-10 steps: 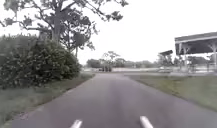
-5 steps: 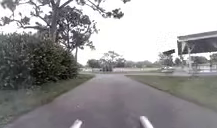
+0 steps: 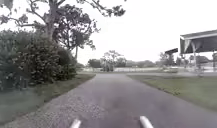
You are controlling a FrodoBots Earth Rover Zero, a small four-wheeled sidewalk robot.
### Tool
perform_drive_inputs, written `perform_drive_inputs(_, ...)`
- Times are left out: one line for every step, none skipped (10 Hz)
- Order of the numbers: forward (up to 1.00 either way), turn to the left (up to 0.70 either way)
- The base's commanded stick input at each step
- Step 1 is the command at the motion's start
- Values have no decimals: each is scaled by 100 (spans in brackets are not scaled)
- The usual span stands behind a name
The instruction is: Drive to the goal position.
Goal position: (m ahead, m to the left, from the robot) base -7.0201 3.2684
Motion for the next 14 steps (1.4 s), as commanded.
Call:
perform_drive_inputs(70, 0)
perform_drive_inputs(70, 0)
perform_drive_inputs(70, 0)
perform_drive_inputs(70, 0)
perform_drive_inputs(70, 0)
perform_drive_inputs(70, 0)
perform_drive_inputs(70, 0)
perform_drive_inputs(70, 0)
perform_drive_inputs(70, 0)
perform_drive_inputs(70, 0)
perform_drive_inputs(70, 0)
perform_drive_inputs(70, 0)
perform_drive_inputs(70, 0)
perform_drive_inputs(70, 0)
